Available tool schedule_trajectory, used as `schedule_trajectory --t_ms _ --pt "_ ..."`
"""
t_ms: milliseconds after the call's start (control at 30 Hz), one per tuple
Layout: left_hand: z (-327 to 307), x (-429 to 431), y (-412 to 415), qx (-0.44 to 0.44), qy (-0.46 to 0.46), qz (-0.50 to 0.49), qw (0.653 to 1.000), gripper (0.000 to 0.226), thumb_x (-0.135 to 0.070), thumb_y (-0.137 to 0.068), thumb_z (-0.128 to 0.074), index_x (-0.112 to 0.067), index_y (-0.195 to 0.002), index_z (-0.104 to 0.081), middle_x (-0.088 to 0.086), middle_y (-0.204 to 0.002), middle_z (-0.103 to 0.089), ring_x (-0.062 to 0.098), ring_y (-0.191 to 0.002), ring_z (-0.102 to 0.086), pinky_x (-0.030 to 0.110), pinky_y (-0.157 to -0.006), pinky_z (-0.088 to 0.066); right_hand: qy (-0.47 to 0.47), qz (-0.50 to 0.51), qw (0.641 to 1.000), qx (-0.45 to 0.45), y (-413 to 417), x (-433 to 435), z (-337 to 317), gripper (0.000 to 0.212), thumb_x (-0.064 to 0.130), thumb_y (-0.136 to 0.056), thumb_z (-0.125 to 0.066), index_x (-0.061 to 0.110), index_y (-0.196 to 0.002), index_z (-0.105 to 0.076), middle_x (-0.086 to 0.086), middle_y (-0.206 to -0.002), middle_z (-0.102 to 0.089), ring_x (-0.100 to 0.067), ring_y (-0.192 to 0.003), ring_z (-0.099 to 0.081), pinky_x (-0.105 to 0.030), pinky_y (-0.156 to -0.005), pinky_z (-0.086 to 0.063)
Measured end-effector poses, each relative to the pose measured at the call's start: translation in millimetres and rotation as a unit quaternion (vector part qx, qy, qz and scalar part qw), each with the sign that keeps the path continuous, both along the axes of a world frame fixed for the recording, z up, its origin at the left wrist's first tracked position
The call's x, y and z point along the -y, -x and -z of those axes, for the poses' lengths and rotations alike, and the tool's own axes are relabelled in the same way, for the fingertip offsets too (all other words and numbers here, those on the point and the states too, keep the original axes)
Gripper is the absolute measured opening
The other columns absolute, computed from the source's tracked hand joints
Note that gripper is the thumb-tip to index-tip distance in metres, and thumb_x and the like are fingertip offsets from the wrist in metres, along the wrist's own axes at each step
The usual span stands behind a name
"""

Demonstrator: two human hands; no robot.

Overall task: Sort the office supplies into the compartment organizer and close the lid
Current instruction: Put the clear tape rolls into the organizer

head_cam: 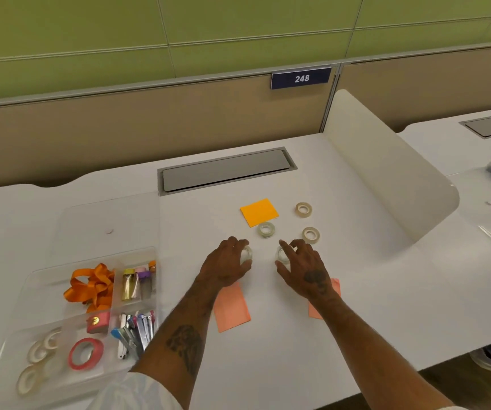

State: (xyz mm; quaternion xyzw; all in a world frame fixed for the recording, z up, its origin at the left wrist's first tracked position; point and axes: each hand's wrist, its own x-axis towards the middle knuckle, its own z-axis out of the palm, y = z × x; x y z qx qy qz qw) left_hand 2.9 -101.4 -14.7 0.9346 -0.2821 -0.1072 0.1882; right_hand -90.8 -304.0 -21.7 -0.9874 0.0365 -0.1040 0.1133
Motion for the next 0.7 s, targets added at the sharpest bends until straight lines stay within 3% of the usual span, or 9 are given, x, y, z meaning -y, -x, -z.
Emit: schedule_trajectory --t_ms 300,700 --pt "-36.8 -105.8 8.6 0.054 0.024 -0.06 0.996 0.049 -0.045 -0.09 -0.057 -0.019 -0.131 -0.048 0.003 -0.128 -0.049 0.023 -0.112 -0.053 0.036 -0.086 -0.048 -0.013 -0.057 0.998 0.033 -21.8 -100.2 -24.7 0.05 0.035 -0.083 -0.068 0.01 -0.125 -0.06 -0.014 -0.112 -0.06 -0.032 -0.091 -0.061 -0.04 -0.068 -0.052" --pt "-59.0 -300.9 52.6 0.055 0.015 -0.159 0.986 0.052 -0.042 -0.09 -0.059 -0.017 -0.135 -0.049 0.004 -0.133 -0.048 0.023 -0.121 -0.048 0.038 -0.093 -0.046 -0.03 -0.139 0.989 0.04 -22.6 -286.3 -44.7 0.051 0.037 -0.086 -0.064 0.01 -0.129 -0.057 -0.015 -0.116 -0.058 -0.03 -0.096 -0.06 -0.039 -0.077 -0.051"
